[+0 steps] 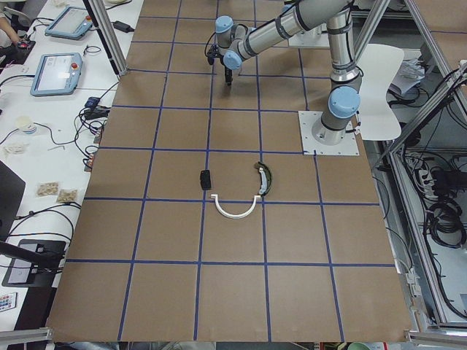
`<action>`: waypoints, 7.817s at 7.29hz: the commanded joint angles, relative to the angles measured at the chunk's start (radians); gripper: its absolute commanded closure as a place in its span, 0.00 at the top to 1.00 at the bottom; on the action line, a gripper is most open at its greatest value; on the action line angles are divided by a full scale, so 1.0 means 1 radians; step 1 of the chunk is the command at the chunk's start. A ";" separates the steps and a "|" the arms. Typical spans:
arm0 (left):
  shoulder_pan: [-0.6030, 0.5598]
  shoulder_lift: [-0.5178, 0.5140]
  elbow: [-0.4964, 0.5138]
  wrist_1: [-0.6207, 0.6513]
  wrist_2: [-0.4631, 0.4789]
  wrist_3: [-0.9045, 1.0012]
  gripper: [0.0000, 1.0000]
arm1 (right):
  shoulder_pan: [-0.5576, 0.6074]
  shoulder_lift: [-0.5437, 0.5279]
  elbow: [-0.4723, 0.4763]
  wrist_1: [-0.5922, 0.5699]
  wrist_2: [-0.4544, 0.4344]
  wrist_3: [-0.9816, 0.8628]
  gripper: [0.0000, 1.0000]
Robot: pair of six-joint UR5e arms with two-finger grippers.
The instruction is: Place bearing gear from tray to pile
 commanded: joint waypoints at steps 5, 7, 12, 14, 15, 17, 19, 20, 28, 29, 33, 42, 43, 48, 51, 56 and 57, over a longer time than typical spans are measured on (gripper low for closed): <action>-0.001 0.009 0.001 -0.006 0.002 0.021 0.18 | 0.400 -0.155 0.177 0.149 0.132 0.630 0.00; 0.007 0.021 0.006 -0.016 0.005 0.048 0.00 | 0.517 -0.183 0.235 0.077 0.166 0.797 0.00; 0.328 0.250 0.013 -0.317 0.106 0.761 0.00 | 0.934 -0.177 0.276 -0.119 0.203 1.293 0.00; 0.547 0.276 0.004 -0.311 0.143 1.113 0.00 | 1.084 -0.166 0.275 -0.176 0.234 1.411 0.00; 0.685 0.272 0.003 -0.306 0.147 1.354 0.00 | 1.162 -0.128 0.276 -0.210 0.236 1.471 0.00; 0.910 0.227 -0.014 -0.261 0.108 1.472 0.00 | 1.289 -0.041 0.276 -0.341 0.236 1.553 0.00; 0.923 0.181 -0.016 -0.140 0.110 1.458 0.00 | 1.329 -0.027 0.276 -0.353 0.237 1.588 0.77; 0.935 0.173 -0.017 -0.130 0.114 1.429 0.00 | 1.335 -0.031 0.274 -0.354 0.234 1.588 1.00; 0.660 0.334 -0.005 -0.190 0.110 0.967 0.98 | 0.747 -0.477 0.223 0.184 0.121 0.718 1.00; 0.550 0.350 -0.001 -0.204 0.105 0.806 0.98 | 0.713 -0.538 0.210 0.272 0.119 0.706 1.00; 0.159 0.227 0.042 -0.190 -0.023 0.106 1.00 | 0.714 -0.593 0.202 0.345 0.106 0.702 1.00; 0.007 -0.002 0.015 -0.029 -0.016 0.034 0.87 | 0.833 -0.571 0.104 0.404 0.076 0.772 1.00; 0.007 -0.006 0.010 -0.027 -0.018 0.036 0.87 | 0.835 -0.571 0.104 0.402 0.078 0.775 1.00; 0.010 0.000 0.007 -0.032 -0.011 0.053 0.10 | 0.833 -0.580 0.104 0.399 0.084 0.781 1.00; 0.042 0.030 0.024 -0.071 0.027 0.079 0.00 | 0.833 -0.580 0.104 0.404 0.078 0.784 1.00; 0.576 0.267 0.107 -0.369 0.051 1.097 0.00 | 0.832 -0.582 0.104 0.404 0.078 0.788 1.00; 0.729 0.271 0.096 -0.369 0.048 1.233 0.00 | 0.832 -0.582 0.104 0.404 0.078 0.788 1.00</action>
